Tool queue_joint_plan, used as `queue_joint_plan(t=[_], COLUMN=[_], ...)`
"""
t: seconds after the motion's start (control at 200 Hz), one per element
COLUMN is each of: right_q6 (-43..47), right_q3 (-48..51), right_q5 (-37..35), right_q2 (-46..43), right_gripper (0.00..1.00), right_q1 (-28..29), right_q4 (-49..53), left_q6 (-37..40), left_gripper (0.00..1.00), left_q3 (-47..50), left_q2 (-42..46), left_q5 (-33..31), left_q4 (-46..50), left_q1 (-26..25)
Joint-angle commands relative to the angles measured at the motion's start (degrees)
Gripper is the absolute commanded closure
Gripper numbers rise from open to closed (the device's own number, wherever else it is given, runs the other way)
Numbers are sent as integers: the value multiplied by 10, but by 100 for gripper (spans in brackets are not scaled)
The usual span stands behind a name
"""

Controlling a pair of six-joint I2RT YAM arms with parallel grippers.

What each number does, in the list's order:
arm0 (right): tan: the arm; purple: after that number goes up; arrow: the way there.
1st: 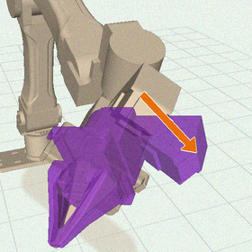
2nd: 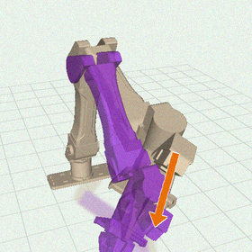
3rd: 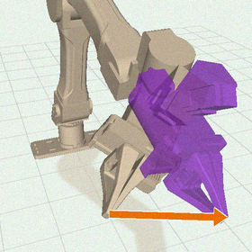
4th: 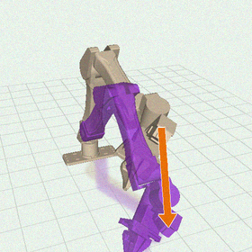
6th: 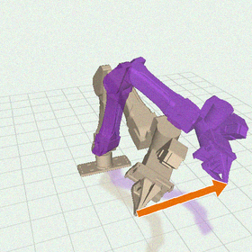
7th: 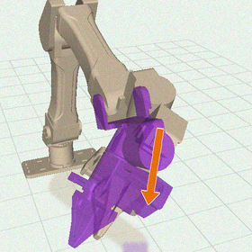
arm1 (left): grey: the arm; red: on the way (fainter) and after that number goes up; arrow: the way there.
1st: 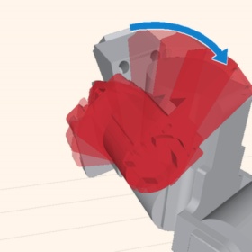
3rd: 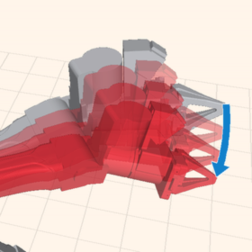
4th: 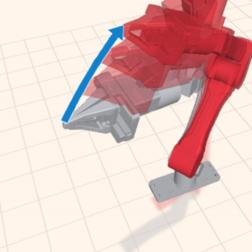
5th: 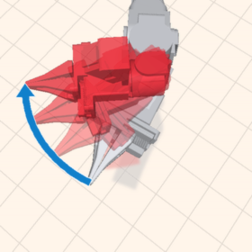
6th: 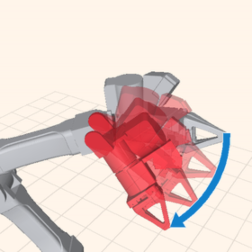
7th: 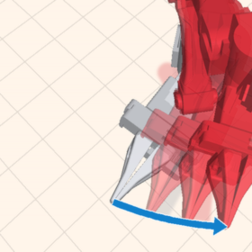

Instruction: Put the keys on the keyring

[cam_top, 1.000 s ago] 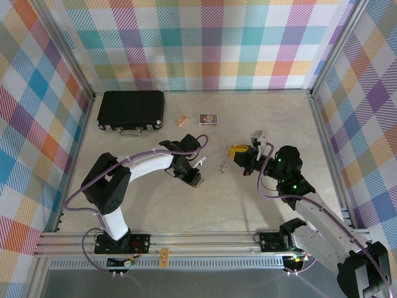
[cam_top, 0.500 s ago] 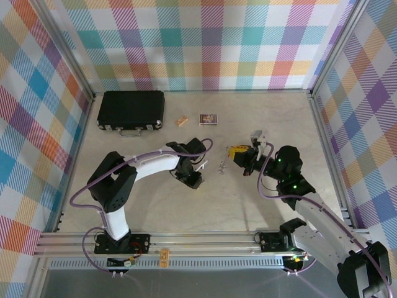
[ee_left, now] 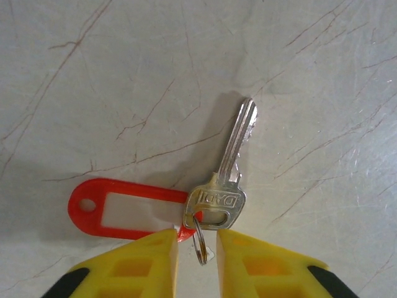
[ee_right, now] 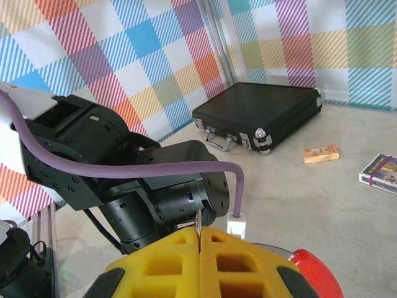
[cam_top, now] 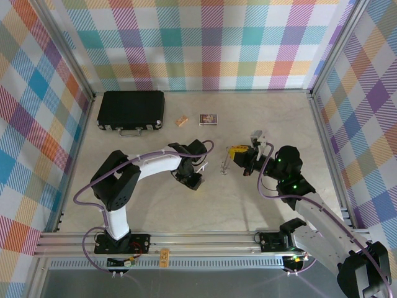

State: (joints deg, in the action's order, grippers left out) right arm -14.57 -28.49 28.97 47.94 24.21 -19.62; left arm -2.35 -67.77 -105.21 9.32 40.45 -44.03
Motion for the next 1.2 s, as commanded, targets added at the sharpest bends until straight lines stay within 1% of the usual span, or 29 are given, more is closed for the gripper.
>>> queue_joint_plan(t=[0.0,0.03,0.135,0.18,0.24,0.39,0.595,0.715,0.885,0.99,1.075,1.195], right_q6=[-8,-8,-8,-8,-8,-9,-11,-11,-6,-4,-2,5], right_q3=[4,4,4,4,4,3,5,5,6,4,-2,-21], right_q5=[11,11,10,11,11,12,13,14,12,10,6,4], right_q2=[-2,-1,-2,-2,-2,0,0,-3,-8,-7,-7,-8], right_gripper=[100,100,100,100,100,100,100,100,100,100,100,100], right_q1=[2,2,2,2,2,2,2,2,2,3,2,3], right_q4=[-14,-14,-13,-13,-13,-15,-16,-19,-23,-24,-20,2], left_q6=[-6,-6,-5,-5,-5,-9,-8,-6,11,44,55,74], left_gripper=[81,81,90,91,100,100,100,100,100,100,100,100], left_q3=[-14,-13,-15,-15,-13,-2,25,55,116,154,186,238], left_q2=[-8,-8,-11,-9,-5,26,116,179,258,295,319,347], left_q5=[-6,-5,-4,-5,-7,-23,-60,-80,-113,-115,-117,-100], left_q4=[18,18,23,23,22,7,-43,-110,-238,-322,-390,-505], left_q1=[-8,-8,-8,-8,-9,-9,-10,-10,-10,-10,-10,-10])
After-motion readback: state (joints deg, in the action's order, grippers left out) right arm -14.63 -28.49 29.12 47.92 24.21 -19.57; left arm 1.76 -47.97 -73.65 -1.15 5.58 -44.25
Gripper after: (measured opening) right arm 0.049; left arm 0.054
